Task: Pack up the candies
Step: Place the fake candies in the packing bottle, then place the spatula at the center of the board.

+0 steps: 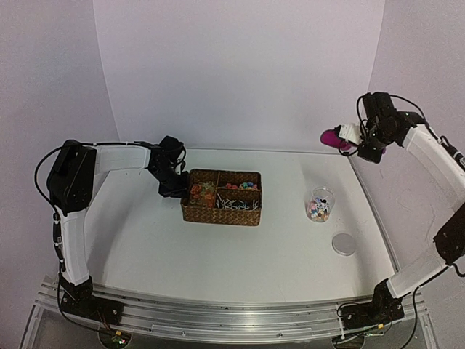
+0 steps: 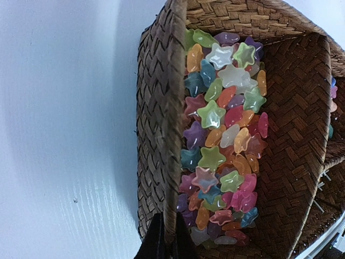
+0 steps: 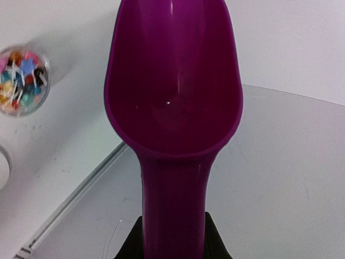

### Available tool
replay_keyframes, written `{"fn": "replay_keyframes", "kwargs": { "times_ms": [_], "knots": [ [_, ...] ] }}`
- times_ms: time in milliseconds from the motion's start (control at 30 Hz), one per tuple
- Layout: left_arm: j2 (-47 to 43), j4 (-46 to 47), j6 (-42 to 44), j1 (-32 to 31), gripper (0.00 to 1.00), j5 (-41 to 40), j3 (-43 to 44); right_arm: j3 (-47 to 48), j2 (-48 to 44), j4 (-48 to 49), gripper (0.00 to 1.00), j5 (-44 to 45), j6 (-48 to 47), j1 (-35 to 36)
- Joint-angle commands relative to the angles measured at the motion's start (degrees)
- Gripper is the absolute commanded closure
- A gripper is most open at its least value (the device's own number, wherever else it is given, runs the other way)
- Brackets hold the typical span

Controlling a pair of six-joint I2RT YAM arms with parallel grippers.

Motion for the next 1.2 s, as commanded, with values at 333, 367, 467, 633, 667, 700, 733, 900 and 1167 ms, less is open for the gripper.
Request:
{"fn": "replay_keyframes", "kwargs": {
  "times_ms": [333, 367, 467, 633, 667, 700, 733, 900, 1167],
  "knots": [
    [2.0, -1.6, -2.9, 0.7, 0.9, -0.4, -2.4, -0.7, 2.3, 16.3, 1.0, -21.6, 46.1, 11.2],
    [1.7, -1.4, -3.0, 0.7, 0.88, -0.4, -2.6, -0.8, 3.4, 17.2, 1.0, -21.2, 49.0, 11.5],
    [1.1, -0.8, -2.8, 0.7, 0.82, -0.2, -3.0, -0.8, 6.8, 18.3, 1.0, -18.5, 60.2, 12.0],
    [0.2, -0.8, -2.1, 0.7, 0.74, -0.1, -2.4, -1.5, 11.8, 19.7, 1.0, -14.9, 71.9, 15.2],
    [-0.1, -0.9, -1.9, 0.7, 0.72, -0.2, -2.1, -1.6, 12.9, 19.8, 1.0, -14.2, 73.4, 15.6],
    [-0.5, -1.0, -1.7, 0.7, 0.71, -0.2, -1.9, -1.6, 13.9, 19.7, 1.0, -13.5, 75.5, 15.9],
    [-1.0, -1.1, -1.6, 0.7, 0.69, -0.2, -1.6, -1.7, 14.7, 19.7, 1.0, -13.1, 77.8, 16.0],
    [-2.4, -0.1, -1.0, 0.7, 0.61, 1.8, -1.1, -2.4, 20.2, 19.7, 1.0, -12.3, 87.3, 16.2],
    [-4.4, -0.8, 0.5, 0.7, 0.35, 1.5, 2.7, 0.0, 29.6, 19.5, 1.0, -13.3, 92.6, 17.0]
  ]
}}
